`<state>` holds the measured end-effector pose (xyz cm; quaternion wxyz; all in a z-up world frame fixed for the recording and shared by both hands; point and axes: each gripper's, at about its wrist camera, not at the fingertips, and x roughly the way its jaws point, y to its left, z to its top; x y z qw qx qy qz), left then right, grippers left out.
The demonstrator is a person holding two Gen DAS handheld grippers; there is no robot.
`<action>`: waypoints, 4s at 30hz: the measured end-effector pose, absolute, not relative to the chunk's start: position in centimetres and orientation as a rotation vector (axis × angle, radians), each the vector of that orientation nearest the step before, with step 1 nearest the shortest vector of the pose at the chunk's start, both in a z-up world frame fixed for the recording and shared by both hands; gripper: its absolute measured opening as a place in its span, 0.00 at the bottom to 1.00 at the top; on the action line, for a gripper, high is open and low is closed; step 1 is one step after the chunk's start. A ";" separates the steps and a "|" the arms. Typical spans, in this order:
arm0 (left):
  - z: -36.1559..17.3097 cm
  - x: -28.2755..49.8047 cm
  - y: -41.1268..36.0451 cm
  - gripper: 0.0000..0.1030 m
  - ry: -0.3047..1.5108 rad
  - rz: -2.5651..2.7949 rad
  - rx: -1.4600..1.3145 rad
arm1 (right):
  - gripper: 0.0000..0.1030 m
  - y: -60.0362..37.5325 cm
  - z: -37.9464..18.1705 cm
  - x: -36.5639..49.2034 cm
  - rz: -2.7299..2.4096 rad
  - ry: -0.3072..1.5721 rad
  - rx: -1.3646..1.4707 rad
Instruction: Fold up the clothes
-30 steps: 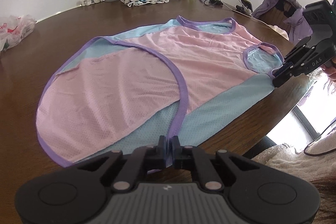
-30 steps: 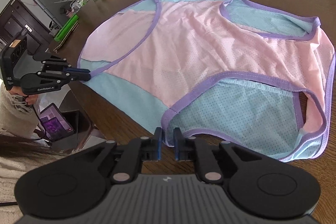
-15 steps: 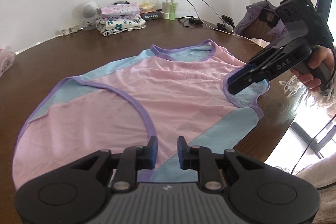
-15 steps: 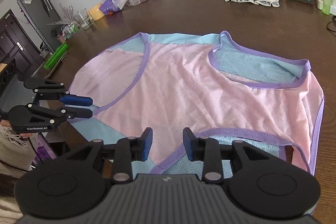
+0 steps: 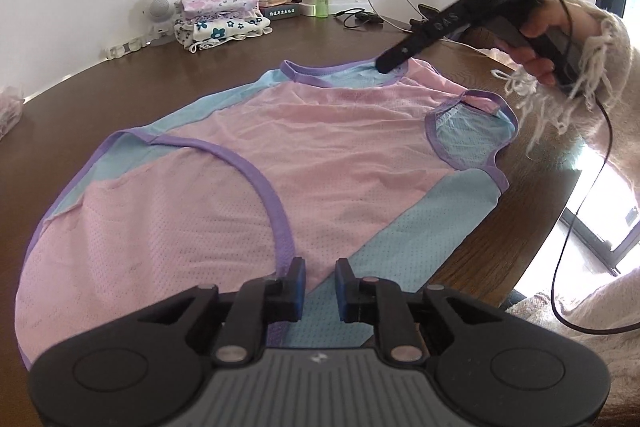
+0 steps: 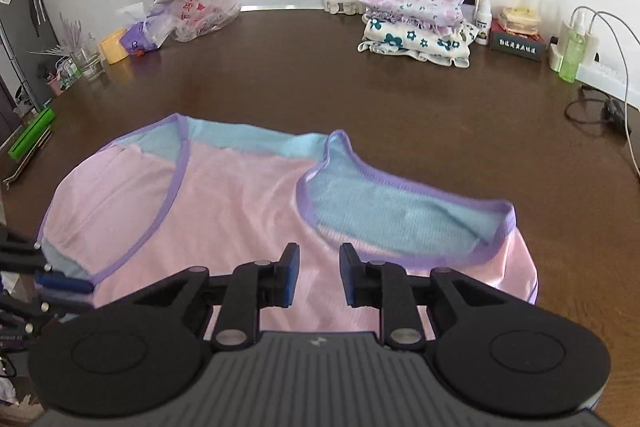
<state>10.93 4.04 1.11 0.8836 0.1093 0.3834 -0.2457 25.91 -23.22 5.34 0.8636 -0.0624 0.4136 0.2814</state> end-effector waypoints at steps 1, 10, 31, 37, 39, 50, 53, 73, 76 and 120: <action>1.1 10.9 4.0 0.14 0.795 -0.511 0.231 | 0.22 -22.6 5.1 26.9 0.586 0.874 -0.132; 1.0 10.9 4.3 0.14 0.787 -0.514 0.193 | 0.02 -18.7 1.8 32.5 0.583 0.995 -0.072; 0.9 10.7 5.0 0.14 0.780 -0.518 0.147 | 0.05 -17.5 1.8 37.3 0.441 0.979 -0.018; 0.8 10.6 5.1 0.14 0.769 -0.516 0.138 | 0.15 -21.0 3.8 34.8 0.498 0.957 0.010; 0.8 10.6 5.1 0.14 0.768 -0.518 0.132 | 0.15 -22.2 3.9 33.5 0.490 0.971 -0.053; 0.8 10.6 4.9 0.15 0.769 -0.508 0.141 | 0.31 -25.6 2.3 28.9 0.538 0.978 -0.251; 0.8 10.5 4.8 0.15 0.767 -0.501 0.144 | 0.09 -25.3 2.1 28.7 0.508 0.955 -0.296; 0.7 10.2 4.7 0.16 0.754 -0.495 0.148 | 0.19 -31.2 3.8 31.0 0.237 0.878 -0.059; 0.7 10.0 4.7 0.20 0.750 -0.499 0.153 | 0.18 -31.4 2.7 31.6 0.234 0.906 -0.072; 3.7 7.7 7.2 0.91 0.589 -0.337 -0.133 | 0.80 -33.3 5.3 13.4 0.395 0.737 0.086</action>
